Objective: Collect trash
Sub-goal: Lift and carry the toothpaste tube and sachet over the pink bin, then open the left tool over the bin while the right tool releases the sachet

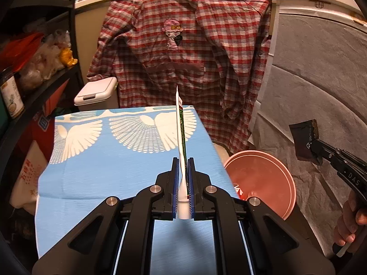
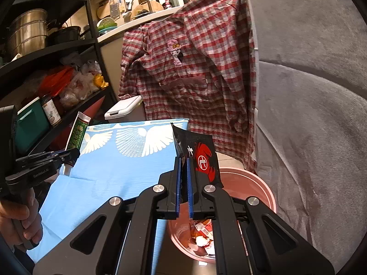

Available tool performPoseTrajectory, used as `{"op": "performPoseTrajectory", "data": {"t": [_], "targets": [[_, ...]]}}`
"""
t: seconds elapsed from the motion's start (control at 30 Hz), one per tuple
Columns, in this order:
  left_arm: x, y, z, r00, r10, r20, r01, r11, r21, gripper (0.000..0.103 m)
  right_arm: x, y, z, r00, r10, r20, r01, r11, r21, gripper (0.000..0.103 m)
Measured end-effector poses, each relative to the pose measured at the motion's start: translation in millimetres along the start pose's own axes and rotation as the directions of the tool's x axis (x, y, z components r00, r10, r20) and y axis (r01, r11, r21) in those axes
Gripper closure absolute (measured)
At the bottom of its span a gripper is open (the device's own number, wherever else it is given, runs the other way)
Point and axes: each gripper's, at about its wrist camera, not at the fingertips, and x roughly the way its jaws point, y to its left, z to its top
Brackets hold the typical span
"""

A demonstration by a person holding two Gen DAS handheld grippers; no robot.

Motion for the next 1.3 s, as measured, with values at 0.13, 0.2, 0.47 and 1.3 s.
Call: {"op": "performPoseTrajectory", "data": {"t": [0.13, 0.2, 0.47, 1.3], "targets": [[6, -12, 2, 1.000, -0.009, -0.003, 0.009, 1.000, 0.009, 0.096, 1, -11, 0, 1.000, -0.009, -0.007, 0.009, 1.000, 0.012, 0.098], [10, -19, 3, 1.000, -0.015, -0.005, 0.015, 1.000, 0.015, 0.096, 2, -15, 0, 1.000, -0.015, -0.010, 0.015, 1.000, 0.016, 0.098], [24, -48, -1, 0.998, -0.050, -0.027, 0.051, 0.997, 0.049, 0.096, 8, -31, -2, 0.999, -0.030, -0.032, 0.031, 0.999, 0.032, 0.097], [78, -124, -9, 0.975, -0.189, -0.116, 0.198, 0.977, 0.073, 0.095, 23, -53, -5, 0.997, -0.042, -0.070, 0.046, 0.997, 0.068, 0.097]]}}
